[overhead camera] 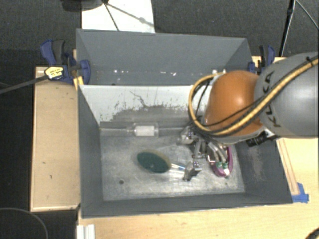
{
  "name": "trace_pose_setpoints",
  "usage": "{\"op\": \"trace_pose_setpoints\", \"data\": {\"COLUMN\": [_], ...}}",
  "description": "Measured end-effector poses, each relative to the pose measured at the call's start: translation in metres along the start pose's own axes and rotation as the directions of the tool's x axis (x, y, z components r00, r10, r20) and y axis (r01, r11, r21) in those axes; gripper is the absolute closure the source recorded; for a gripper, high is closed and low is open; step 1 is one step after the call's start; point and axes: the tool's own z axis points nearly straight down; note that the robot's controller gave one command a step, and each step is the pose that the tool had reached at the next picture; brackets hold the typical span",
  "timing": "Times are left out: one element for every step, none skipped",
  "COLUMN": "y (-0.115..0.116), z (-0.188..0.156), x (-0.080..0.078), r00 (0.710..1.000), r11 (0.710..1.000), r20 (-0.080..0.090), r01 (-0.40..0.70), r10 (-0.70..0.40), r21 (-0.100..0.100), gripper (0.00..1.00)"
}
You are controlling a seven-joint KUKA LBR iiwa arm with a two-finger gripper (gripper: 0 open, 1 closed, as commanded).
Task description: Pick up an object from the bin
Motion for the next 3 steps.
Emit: {"op": "trace_pose_setpoints", "data": {"y": [0.063, 0.061, 0.066], "z": [0.082, 0.079, -0.033], "x": [-0.021, -0.023, -0.023], "r00": [0.989, 0.99, 0.989], "r11": [0.989, 0.99, 0.989], "r20": [-0.004, 0.0, 0.007], "r01": [0.148, 0.142, 0.147], "r10": [-0.148, -0.142, -0.147], "r21": [-0.001, 0.0, 0.0], "gripper": [0.0, 1.0, 1.0]}}
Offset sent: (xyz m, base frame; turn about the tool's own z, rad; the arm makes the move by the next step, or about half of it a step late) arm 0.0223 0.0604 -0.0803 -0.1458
